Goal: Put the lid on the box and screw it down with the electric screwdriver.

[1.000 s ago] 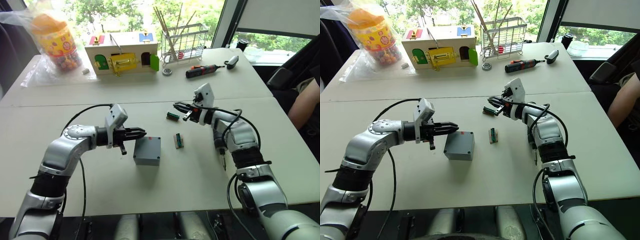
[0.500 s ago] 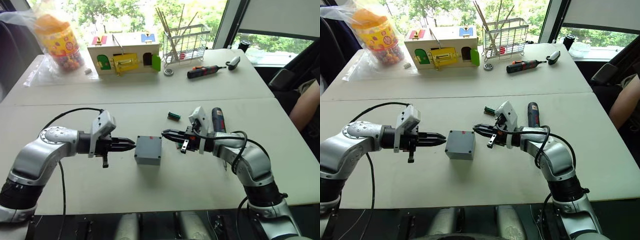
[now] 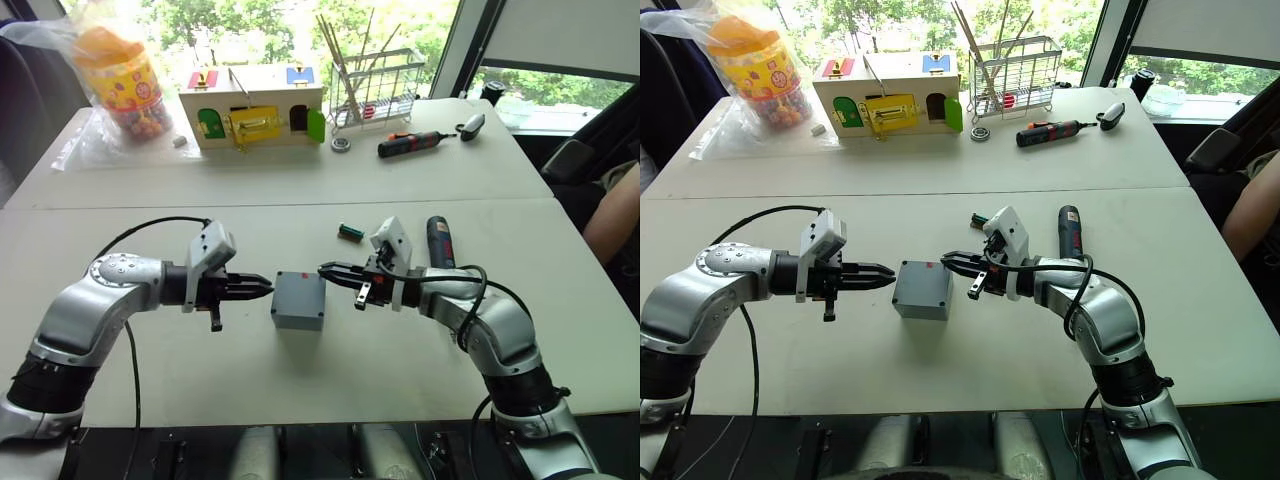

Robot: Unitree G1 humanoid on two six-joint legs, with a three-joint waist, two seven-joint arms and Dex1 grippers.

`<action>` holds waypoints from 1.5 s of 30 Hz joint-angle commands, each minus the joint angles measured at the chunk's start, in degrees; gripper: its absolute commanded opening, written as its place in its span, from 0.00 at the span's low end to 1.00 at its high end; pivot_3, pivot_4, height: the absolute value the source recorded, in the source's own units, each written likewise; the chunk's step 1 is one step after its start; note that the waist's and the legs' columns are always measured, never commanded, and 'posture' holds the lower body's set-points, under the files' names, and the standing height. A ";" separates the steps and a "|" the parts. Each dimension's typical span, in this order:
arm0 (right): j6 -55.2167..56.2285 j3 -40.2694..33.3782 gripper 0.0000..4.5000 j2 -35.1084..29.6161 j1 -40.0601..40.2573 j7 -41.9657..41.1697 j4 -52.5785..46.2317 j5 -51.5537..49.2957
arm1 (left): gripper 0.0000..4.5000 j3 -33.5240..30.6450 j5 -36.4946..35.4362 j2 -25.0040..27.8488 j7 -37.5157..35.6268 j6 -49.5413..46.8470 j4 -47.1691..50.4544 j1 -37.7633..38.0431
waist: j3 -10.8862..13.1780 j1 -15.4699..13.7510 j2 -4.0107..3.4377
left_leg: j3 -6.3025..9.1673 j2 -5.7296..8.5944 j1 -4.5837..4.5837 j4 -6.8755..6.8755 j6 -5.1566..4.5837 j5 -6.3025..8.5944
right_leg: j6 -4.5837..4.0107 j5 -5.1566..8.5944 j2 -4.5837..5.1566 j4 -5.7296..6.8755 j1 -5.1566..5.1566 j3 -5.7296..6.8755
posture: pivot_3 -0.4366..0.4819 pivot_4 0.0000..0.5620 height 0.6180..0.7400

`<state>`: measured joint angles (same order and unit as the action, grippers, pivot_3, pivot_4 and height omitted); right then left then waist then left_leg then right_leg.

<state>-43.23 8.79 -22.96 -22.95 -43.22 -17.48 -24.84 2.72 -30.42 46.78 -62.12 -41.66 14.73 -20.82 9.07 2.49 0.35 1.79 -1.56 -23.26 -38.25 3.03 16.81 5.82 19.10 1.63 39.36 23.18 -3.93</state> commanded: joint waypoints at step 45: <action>-35.61 -14.03 0.99 -35.21 -15.43 2.21 9.19 -8.78 | 0.10 7.52 -0.16 -9.05 -2.61 5.09 5.58 -9.40 | 0.01 -0.40 0.00 | -0.06 0.04 -0.02 0.00 -0.05 0.03 | 0.00 0.00 0.02 -0.11 -0.03 -0.04 | 0.48 0.27 0.97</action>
<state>-74.52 -7.14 -56.05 -36.85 -39.95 -10.81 -34.08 9.78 -31.50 37.71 -63.91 -38.90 18.14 -28.82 9.07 2.09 0.35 1.73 -1.52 -23.29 -38.25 2.98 16.84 5.82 19.10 1.64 39.24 23.15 -3.98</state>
